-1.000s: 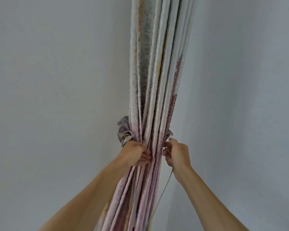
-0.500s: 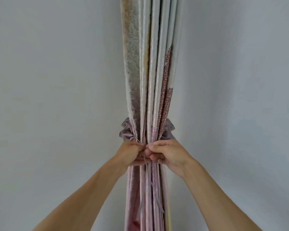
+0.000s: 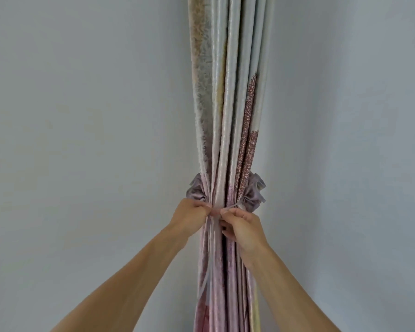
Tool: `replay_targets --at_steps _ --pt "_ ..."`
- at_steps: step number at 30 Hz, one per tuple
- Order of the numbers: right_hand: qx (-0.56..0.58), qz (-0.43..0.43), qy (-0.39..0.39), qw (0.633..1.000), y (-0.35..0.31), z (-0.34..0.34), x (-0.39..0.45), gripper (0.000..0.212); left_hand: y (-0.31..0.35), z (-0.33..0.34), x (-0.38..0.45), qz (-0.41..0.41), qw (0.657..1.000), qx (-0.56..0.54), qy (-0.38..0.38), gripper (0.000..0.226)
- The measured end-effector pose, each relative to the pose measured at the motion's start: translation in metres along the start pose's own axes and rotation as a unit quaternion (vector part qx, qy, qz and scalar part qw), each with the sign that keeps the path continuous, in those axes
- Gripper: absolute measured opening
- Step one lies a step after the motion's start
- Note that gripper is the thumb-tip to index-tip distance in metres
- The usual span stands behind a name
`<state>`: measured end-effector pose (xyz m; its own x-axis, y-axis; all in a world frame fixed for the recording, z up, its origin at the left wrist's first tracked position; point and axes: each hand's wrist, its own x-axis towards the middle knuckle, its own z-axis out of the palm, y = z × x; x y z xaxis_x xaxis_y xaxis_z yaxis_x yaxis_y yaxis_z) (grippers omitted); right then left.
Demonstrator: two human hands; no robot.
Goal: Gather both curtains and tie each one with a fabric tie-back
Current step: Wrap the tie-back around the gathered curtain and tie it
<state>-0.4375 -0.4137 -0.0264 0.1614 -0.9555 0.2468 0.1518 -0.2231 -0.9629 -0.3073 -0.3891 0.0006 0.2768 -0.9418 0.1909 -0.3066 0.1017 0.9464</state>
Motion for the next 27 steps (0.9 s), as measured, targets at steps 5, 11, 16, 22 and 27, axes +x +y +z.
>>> replay_targets --at_steps 5,11,16,22,27 --pt "0.019 0.020 -0.008 1.000 -0.008 -0.003 0.003 0.010 -0.002 0.001 0.003 -0.023 0.991 -0.133 -0.002 0.022" --pt "0.008 -0.004 -0.031 0.999 -0.003 0.011 0.003 0.014 -0.007 -0.003 0.005 -0.073 0.979 -0.178 -0.067 0.026" --pt "0.036 0.018 -0.013 0.999 0.010 0.032 0.006 0.024 -0.010 -0.028 0.012 -0.087 0.978 -0.158 -0.104 0.024" --pt "0.071 0.125 -0.162 0.976 0.016 0.051 -0.002 0.049 -0.010 -0.051 0.011 -0.052 0.982 -0.157 -0.094 0.024" --pt "-0.187 -0.056 -0.157 0.968 0.002 0.047 -0.004 0.035 -0.018 -0.058 0.008 0.055 0.993 -0.100 0.034 0.010"
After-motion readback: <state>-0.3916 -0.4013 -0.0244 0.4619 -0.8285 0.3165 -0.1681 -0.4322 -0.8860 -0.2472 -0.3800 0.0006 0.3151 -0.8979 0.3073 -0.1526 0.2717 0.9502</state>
